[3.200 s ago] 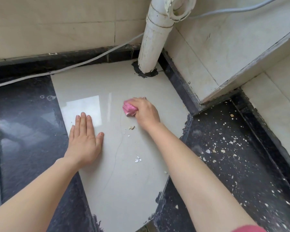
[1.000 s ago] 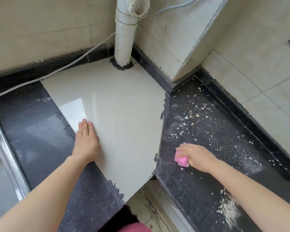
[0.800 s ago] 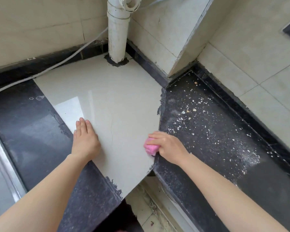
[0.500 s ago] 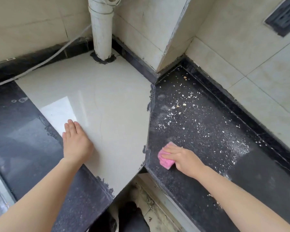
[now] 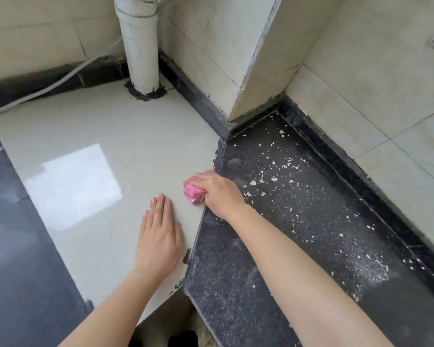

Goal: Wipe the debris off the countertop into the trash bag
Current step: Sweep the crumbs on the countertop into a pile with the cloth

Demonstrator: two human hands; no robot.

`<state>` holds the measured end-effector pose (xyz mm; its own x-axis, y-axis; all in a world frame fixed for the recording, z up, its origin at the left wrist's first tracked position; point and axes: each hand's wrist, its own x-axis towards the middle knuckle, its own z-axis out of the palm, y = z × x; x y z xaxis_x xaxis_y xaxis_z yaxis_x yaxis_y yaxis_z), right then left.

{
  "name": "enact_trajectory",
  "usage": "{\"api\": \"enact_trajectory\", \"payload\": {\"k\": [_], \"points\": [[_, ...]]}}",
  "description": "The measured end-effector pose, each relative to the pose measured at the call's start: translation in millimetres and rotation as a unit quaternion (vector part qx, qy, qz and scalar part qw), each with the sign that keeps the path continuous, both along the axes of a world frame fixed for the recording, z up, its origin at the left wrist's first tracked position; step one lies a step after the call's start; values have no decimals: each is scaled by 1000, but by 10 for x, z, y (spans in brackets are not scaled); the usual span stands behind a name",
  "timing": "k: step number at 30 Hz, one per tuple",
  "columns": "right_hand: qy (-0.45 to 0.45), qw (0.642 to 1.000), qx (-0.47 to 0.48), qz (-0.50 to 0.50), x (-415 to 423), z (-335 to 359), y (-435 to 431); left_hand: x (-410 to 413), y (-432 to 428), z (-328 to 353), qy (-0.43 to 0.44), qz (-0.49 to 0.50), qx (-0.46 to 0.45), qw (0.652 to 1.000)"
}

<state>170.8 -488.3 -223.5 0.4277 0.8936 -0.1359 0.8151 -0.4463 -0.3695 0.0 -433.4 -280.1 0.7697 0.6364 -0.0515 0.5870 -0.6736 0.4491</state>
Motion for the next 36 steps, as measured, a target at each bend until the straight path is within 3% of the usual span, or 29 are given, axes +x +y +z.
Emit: {"api": "enact_trajectory", "payload": {"k": [6,12,17,21,26,28,31,34,36], "points": [[-51,994,47,88,-48,-190,-1198,10,-55,-16,4,26,28,999],[14,976,-153,152,-26,347,-1896,22,-61,4,22,23,34,999],[3,995,-47,89,-165,362,-1136,28,-65,1,20,28,26,999],[-16,996,-33,87,-480,-28,-731,25,-60,-20,4,32,23,999],[-52,992,13,111,-699,-80,-1725,3,-64,11,-5,24,8,1000],[-33,992,-37,117,-741,8,-2221,-3,-70,19,-3,20,8,1000],[58,993,-102,16,-643,200,-2484,13,-56,10,0,22,21,1000],[120,984,-35,-125,-303,378,-2153,157,-45,52,-22,18,12,1000],[94,984,15,-149,29,444,-1700,347,-47,78,-38,-16,10,999]]}}
